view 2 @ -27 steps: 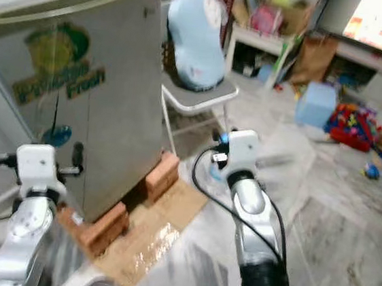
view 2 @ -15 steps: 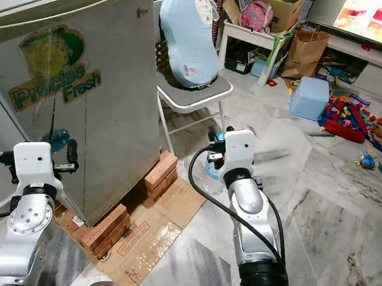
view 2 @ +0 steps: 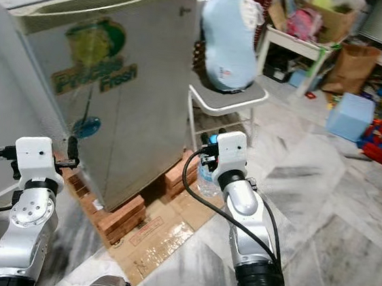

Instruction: Restocking fridge

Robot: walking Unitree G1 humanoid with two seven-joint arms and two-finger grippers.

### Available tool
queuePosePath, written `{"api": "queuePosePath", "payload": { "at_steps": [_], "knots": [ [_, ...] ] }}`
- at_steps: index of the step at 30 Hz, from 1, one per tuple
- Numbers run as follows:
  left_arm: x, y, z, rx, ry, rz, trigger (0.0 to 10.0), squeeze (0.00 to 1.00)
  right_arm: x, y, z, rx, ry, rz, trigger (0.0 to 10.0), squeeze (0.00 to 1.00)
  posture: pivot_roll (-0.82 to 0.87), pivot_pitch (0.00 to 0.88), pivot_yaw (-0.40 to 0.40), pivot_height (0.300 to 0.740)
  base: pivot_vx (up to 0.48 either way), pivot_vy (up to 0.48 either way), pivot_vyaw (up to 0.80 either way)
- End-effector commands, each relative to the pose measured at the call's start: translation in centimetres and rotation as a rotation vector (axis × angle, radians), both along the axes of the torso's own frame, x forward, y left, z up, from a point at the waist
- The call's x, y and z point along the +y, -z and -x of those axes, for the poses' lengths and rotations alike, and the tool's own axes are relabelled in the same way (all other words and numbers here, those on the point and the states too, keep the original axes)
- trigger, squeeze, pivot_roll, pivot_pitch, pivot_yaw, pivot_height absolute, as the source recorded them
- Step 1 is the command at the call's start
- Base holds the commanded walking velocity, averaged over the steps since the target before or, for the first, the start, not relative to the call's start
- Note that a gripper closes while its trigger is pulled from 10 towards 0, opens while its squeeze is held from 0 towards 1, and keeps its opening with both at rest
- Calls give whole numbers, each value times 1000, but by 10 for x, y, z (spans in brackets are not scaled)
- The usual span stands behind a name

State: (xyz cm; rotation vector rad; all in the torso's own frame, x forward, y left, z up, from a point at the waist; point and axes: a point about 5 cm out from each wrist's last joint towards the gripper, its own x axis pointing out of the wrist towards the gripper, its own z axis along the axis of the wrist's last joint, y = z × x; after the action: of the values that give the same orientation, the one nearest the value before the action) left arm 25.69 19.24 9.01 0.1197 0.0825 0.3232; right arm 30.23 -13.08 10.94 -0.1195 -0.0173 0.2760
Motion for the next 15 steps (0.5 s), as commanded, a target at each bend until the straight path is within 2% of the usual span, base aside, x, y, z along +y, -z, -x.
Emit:
{"api": "queuePosePath", "payload": {
  "at_steps": [1,4,13,15],
  "knots": [
    [3,3,-1,20,-13,-10,10000,0,2,-12,-4,-55,-8,-5,10000,0,44,0,-2,740,0,0,794],
    [3,2,-3,14,-5,-2,10000,0,3,-13,-5,-56,-11,-4,10000,0,43,0,-5,740,82,0,685],
    [7,-1,-10,-11,-22,1,10000,0,2,-14,-5,-62,-24,3,10000,0,33,0,-7,740,339,0,0],
    [7,-2,-11,-18,-25,5,10000,0,4,-14,-4,-72,-37,25,10000,0,33,0,-8,740,390,0,800]
  ]
}}
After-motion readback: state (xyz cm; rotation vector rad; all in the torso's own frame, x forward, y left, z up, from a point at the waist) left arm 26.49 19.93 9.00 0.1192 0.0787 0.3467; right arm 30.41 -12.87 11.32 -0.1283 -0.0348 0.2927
